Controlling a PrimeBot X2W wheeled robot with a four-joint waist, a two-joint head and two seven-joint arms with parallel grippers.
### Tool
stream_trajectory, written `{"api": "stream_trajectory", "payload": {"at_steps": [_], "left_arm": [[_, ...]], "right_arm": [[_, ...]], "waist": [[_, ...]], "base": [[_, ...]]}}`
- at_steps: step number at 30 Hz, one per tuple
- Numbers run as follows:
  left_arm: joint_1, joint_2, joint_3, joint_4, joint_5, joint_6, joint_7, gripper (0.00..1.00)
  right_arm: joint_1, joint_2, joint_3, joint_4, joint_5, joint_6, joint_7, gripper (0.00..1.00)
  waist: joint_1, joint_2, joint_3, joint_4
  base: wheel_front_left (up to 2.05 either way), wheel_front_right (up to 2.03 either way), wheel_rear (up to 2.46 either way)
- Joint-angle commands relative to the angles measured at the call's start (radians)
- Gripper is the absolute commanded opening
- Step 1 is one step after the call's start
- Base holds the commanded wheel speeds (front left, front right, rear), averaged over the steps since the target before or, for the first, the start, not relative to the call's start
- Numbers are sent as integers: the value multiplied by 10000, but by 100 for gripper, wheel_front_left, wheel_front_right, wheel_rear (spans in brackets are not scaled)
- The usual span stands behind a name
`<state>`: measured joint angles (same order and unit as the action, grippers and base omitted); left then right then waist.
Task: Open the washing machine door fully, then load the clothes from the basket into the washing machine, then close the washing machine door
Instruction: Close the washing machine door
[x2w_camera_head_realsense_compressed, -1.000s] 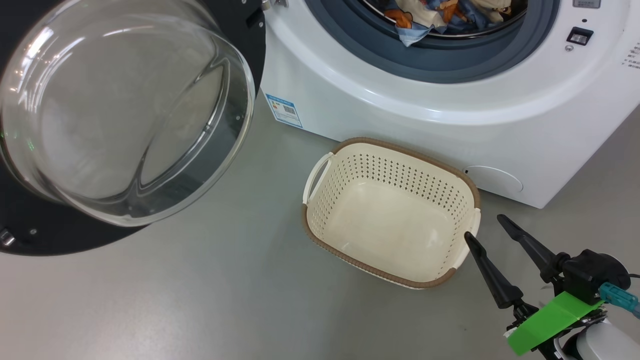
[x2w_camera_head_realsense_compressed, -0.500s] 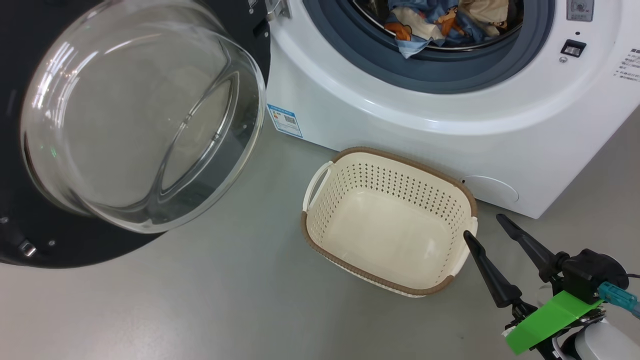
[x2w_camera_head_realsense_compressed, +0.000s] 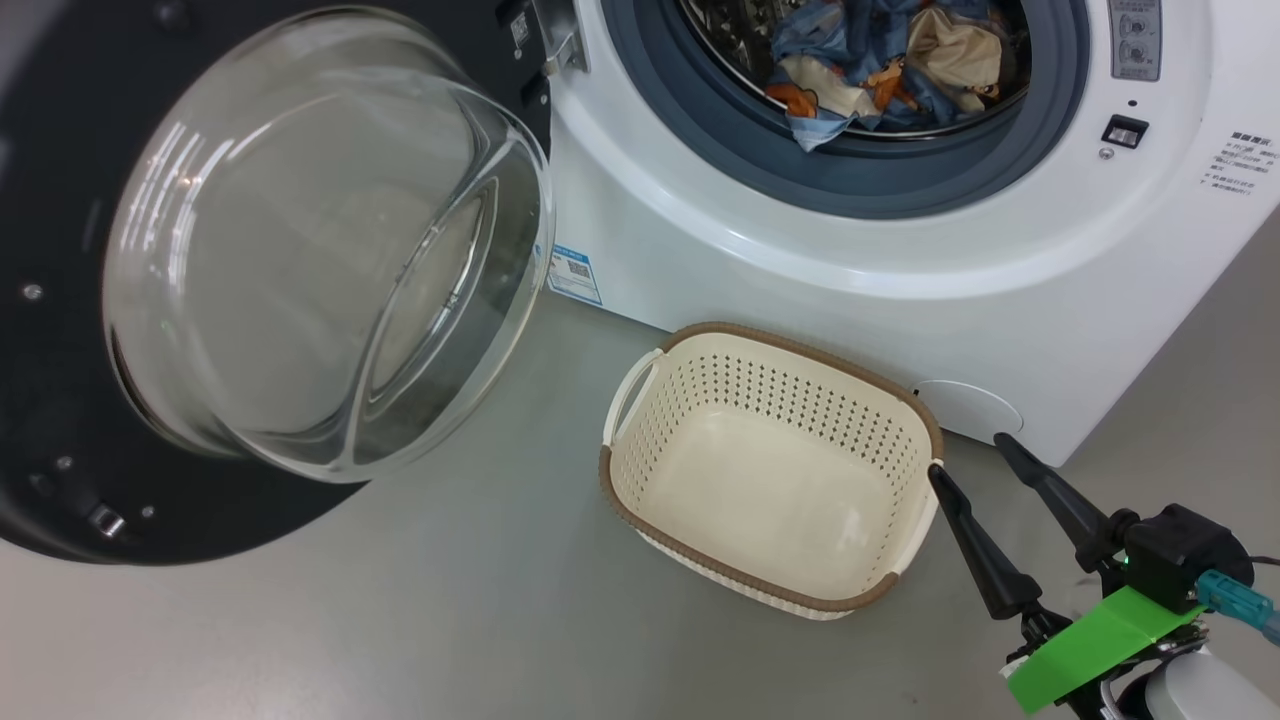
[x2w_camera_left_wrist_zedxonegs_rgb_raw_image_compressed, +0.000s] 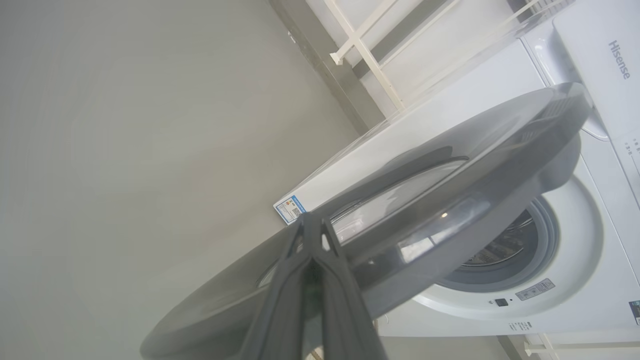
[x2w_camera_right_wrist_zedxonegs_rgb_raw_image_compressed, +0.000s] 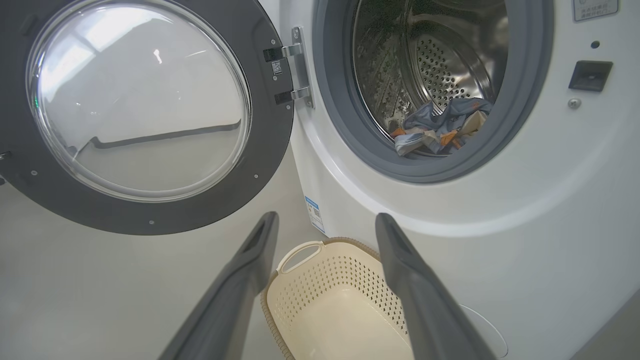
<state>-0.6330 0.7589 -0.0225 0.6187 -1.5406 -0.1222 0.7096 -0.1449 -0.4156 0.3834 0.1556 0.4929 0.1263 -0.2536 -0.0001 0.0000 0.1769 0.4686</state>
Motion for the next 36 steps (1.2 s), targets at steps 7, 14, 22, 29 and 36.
{"api": "stream_trajectory", "payload": {"at_steps": [7, 14, 22, 29, 36], "left_arm": [[35, 516, 60, -964, -414, -84, 920, 0], [269, 480, -94, -1638, -668, -84, 1695, 0], [429, 404, -176, -2423, -937, -84, 2482, 0], [549, 258, -211, -3185, -1069, -84, 3038, 0], [632, 31, -262, -3920, -1128, -84, 3449, 0]], "right_arm": [[300, -35, -43, -177, -45, 44, -82, 100], [514, 35, -254, -141, -67, 44, -82, 100], [746, 86, -526, -124, -92, 44, -82, 100], [880, 168, -747, -140, -120, 44, -82, 100], [975, 238, -914, -163, -153, 44, -82, 100]], "waist": [[1, 0, -289, -8], [1, 0, -570, -41], [1, 0, -826, -132], [1, 0, -987, -321], [1, 0, -1050, -588]], "base": [[0, 0, 0], [0, 0, 0], [0, 0, 0], [0, 0, 0], [0, 0, 0]]}}
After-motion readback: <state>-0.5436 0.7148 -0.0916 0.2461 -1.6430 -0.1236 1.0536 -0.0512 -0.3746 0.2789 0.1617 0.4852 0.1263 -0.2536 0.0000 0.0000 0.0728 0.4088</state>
